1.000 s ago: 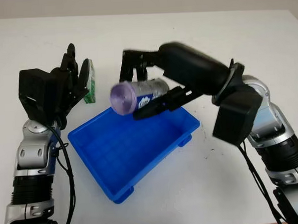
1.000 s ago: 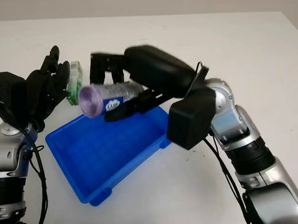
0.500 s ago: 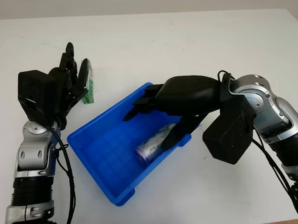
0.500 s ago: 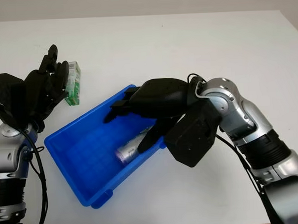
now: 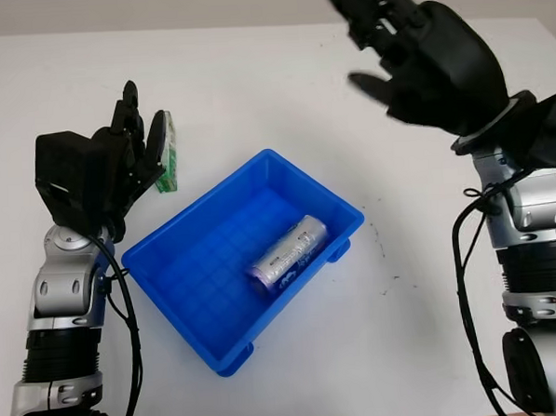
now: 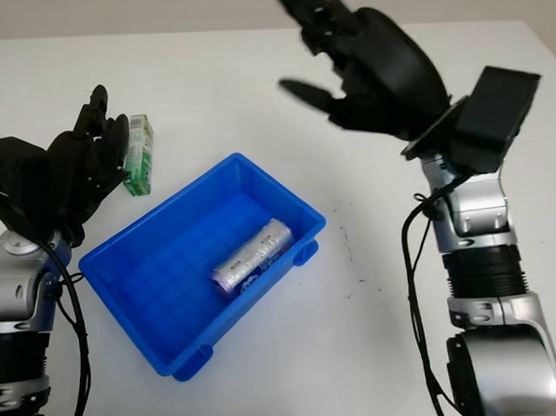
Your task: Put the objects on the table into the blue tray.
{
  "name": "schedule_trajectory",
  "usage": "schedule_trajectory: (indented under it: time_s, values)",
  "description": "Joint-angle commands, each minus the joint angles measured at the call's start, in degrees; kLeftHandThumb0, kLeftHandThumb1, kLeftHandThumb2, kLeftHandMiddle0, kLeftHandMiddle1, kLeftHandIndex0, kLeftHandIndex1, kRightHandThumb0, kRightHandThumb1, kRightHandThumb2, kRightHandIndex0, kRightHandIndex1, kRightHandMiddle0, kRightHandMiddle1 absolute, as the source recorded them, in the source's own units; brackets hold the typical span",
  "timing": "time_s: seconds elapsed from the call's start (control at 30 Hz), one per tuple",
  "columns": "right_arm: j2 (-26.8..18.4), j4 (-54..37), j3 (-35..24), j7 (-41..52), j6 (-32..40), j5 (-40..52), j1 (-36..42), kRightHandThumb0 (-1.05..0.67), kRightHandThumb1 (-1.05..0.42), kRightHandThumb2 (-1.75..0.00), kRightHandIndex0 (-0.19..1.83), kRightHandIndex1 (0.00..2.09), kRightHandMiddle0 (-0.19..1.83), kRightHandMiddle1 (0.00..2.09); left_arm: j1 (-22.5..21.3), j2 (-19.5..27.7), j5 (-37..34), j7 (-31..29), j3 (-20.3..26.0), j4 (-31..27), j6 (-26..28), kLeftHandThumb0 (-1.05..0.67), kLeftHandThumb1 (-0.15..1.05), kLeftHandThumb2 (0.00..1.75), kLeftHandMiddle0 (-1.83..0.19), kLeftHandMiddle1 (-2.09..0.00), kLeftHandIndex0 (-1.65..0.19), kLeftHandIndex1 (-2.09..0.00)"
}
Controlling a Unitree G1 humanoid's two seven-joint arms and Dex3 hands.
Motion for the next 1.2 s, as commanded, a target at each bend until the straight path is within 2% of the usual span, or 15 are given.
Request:
schedule_trajectory:
  time_s: [0.0, 0.3, 0.57, 0.63, 0.7, 0.73, 0.8, 0.83, 0.9, 0.93, 1.0, 1.07, 1.17]
  values:
    - [-0.16, 4.26, -1.06, -2.29, 3.31, -0.83, -0.72, -0.76, -1.05, -0.57, -0.18, 0.03, -0.16, 0.04, 0.54, -0.25, -0.18, 0.18, 0.11, -0.99, 0.01, -0.68, 1.05, 0.66, 0.19, -0.03, 0.19, 0.0]
    - [-0.59, 19.44, -1.45, -8.25, 9.08, -5.91, -0.04, -0.68, -1.05, -0.7, -0.19, 0.0, -0.19, 0.0, 0.57, 0.34, -0.62, -0.6, 0.64, -0.66, -0.61, -0.66, 1.05, 0.65, 0.19, -0.02, 0.19, 0.0]
    - [1.7, 20.01, -1.11, -12.08, 9.69, -7.36, 1.89, -0.67, -1.05, -0.68, -0.19, 0.0, -0.19, 0.0, -0.1, 1.2, -0.84, -1.3, 1.13, 0.55, -2.12, -0.67, 1.05, 0.64, 0.19, -0.03, 0.19, 0.0]
    - [2.09, 19.42, -0.94, -12.34, 9.36, -7.6, 2.47, -0.67, -1.05, -0.68, -0.19, 0.0, -0.19, 0.0, -0.63, 2.72, -2.19, -4.08, 2.24, 1.6, -5.98, -0.63, 1.05, 0.61, 0.19, -0.01, 0.19, 0.0]
    - [2.24, 19.15, -0.92, -11.91, 8.96, -7.63, 2.77, -0.67, -1.05, -0.68, -0.19, 0.0, -0.19, 0.0, -2.77, 6.31, -2.66, -7.84, 3.04, 2.84, -9.29, -0.57, 1.05, 0.52, 0.17, -0.02, 0.17, -0.02]
    - [2.25, 19.04, -0.9, -11.71, 8.81, -7.69, 2.86, -0.68, -1.05, -0.67, -0.19, 0.0, -0.19, 0.0, -4.25, 8.78, -2.47, -10.0, 3.35, 4.23, -11.47, -0.51, 1.04, 0.35, 0.16, -0.04, 0.15, -0.03]
    - [2.31, 18.92, -0.97, -11.25, 8.32, -7.67, 3.02, -0.7, -1.05, -0.66, -0.19, 0.0, -0.19, 0.0, -8.31, 14.26, -2.19, -15.21, 3.46, 7.91, -15.57, -0.4, 1.0, 0.15, 0.15, -0.05, 0.12, -0.05]
    - [2.34, 18.81, -1.06, -11.07, 8.39, -7.57, 3.09, -0.7, -1.05, -0.66, -0.19, 0.0, -0.19, 0.0, -10.44, 17.97, 0.47, -17.02, 2.09, 9.5, -18.65, -0.31, 0.93, 0.07, 0.11, -0.07, 0.09, -0.06]
    - [2.58, 18.56, -1.45, -10.77, 8.93, -7.04, 3.15, -0.7, -1.05, -0.66, -0.19, 0.0, -0.19, 0.0, -15.22, 25.51, 8.49, -19.28, -1.92, 11.33, -24.28, -0.27, 0.83, 0.03, 0.06, -0.09, 0.02, -0.1]
    - [2.68, 18.44, -1.6, -10.69, 9.17, -6.81, 3.16, -0.69, -1.05, -0.66, -0.19, 0.0, -0.19, 0.0, -17.0, 28.01, 11.79, -19.77, -3.51, 11.93, -26.35, -0.21, 0.75, 0.03, -0.02, -0.09, -0.04, -0.12]
    - [2.69, 18.31, -1.48, -10.62, 9.37, -6.82, 3.21, -0.69, -1.05, -0.66, -0.19, 0.0, -0.19, 0.0, -20.0, 32.07, 19.28, -20.19, -7.24, 11.62, -28.35, -0.18, 0.71, 0.03, -0.06, -0.08, -0.07, -0.13]
    - [2.69, 18.31, -1.19, -10.67, 9.37, -7.11, 3.25, -0.7, -1.05, -0.66, -0.19, 0.0, -0.19, 0.0, -23.23, 35.32, 26.63, -19.88, -11.52, 13.21, -33.94, -0.24, 0.68, 0.04, -0.07, -0.07, -0.09, -0.12]
    - [2.96, 18.38, -0.94, -10.84, 9.83, -7.4, 3.11, -0.71, -1.05, -0.65, -0.19, 0.0, -0.19, 0.0, -27.9, 38.74, 38.31, -14.83, -17.75, 18.25, -45.99, -0.44, 0.68, 0.05, -0.14, -0.08, -0.13, -0.11]
